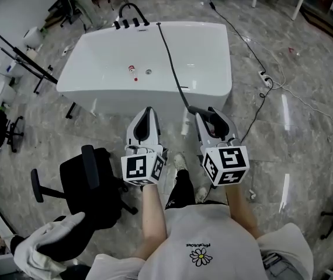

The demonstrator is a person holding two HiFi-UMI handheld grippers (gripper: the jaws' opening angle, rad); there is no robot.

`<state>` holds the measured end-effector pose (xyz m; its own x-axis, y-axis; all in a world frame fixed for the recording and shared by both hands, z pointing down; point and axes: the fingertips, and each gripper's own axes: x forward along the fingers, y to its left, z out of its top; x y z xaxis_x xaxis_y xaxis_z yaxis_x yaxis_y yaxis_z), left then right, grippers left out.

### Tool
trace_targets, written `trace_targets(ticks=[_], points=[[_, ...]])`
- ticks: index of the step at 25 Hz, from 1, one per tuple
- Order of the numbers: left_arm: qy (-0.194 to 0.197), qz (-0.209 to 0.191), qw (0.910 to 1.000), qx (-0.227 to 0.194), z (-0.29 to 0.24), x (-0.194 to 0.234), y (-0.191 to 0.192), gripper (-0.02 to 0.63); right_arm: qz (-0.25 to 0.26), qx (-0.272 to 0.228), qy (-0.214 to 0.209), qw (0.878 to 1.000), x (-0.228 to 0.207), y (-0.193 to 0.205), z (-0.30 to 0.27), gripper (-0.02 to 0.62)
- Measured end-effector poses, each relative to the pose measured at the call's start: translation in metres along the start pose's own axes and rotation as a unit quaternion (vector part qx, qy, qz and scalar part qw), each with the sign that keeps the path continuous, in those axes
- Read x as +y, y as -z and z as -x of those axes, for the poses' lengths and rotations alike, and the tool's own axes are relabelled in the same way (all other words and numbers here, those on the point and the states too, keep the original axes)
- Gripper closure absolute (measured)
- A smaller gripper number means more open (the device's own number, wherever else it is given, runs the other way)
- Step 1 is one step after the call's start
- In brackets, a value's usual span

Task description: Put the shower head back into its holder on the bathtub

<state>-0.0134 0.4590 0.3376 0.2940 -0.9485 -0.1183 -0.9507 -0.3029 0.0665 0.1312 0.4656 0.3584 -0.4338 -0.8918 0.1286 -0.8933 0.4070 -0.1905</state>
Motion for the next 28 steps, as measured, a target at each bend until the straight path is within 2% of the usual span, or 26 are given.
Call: trace_targets(ticks=[3,5,9,14,18,25,28], points=[[0.003,0.001,1.0000,-0.002,-0.015,0.020,0.007,0.604,-0.010,0.002,0.002,1.000,-0.005,-0.002,-0.027,0.454],[0.004,0.018,0.9997,-0.018,-0.029,0.041,0.009,0.604,-0.010,0.003,0.002,1.000,-0.005,-0.007,-0.050,0.454],[-0.021,0.044,0.9981,-0.037,-0.067,0.093,0.007,0.604,0.007,0.006,0.000,1.000,-0.007,-0.027,-0.107,0.454],[-0.034,0.042,0.9983,-0.024,-0.105,0.145,0.008,0.604,0.012,0.016,0.009,1.000,-0.008,-0.043,-0.170,0.454],[-0.046,0.033,0.9979,-0.031,-0.123,0.188,-0.001,0.604,0.002,0.006,0.015,1.000,-0.002,-0.048,-0.201,0.455],[-0.053,0.026,0.9976,-0.036,-0.149,0.208,-0.010,0.604,-0.014,-0.002,0.023,1.000,-0.017,-0.055,-0.226,0.454],[-0.045,0.048,0.9971,-0.040,-0.169,0.210,-0.010,0.604,-0.015,-0.006,0.022,1.000,-0.025,-0.062,-0.241,0.455]])
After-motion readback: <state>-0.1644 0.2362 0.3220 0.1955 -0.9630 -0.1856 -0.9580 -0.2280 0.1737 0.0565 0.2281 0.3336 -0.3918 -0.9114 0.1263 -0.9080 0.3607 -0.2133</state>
